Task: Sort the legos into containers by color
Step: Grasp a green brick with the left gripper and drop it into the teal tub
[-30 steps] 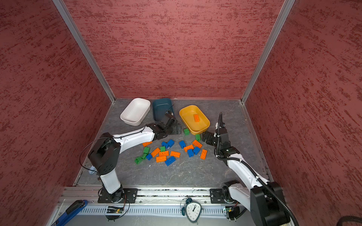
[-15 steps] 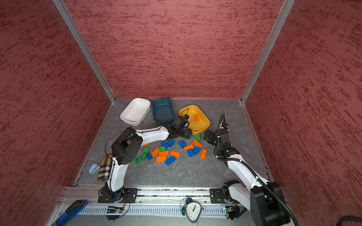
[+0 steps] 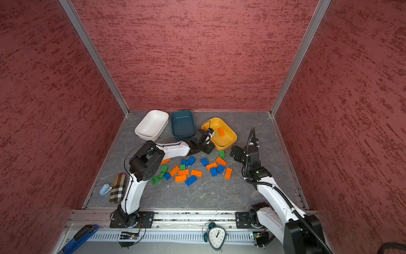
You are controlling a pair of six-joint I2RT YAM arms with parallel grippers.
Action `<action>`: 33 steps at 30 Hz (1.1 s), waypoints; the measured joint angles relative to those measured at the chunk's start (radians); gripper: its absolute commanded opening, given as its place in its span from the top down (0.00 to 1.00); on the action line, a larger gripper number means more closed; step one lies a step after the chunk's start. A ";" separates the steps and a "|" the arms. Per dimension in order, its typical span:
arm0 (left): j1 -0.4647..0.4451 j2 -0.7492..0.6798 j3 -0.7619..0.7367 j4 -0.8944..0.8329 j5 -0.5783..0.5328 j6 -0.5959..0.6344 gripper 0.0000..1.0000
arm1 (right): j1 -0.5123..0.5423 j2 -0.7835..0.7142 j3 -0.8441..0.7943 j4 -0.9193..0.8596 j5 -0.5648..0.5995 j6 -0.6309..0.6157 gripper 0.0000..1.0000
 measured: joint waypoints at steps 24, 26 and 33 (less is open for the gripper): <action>0.028 -0.402 -0.248 -0.012 -0.397 -0.116 0.75 | 0.006 0.161 0.004 0.103 -0.305 -0.073 0.01; 0.079 -0.398 -0.214 -0.034 -0.424 -0.129 0.75 | 0.006 0.169 0.005 0.111 -0.305 -0.068 0.01; 0.241 -0.278 -0.018 -0.138 -0.468 -0.176 0.74 | 0.006 0.174 0.010 0.116 -0.304 -0.048 0.01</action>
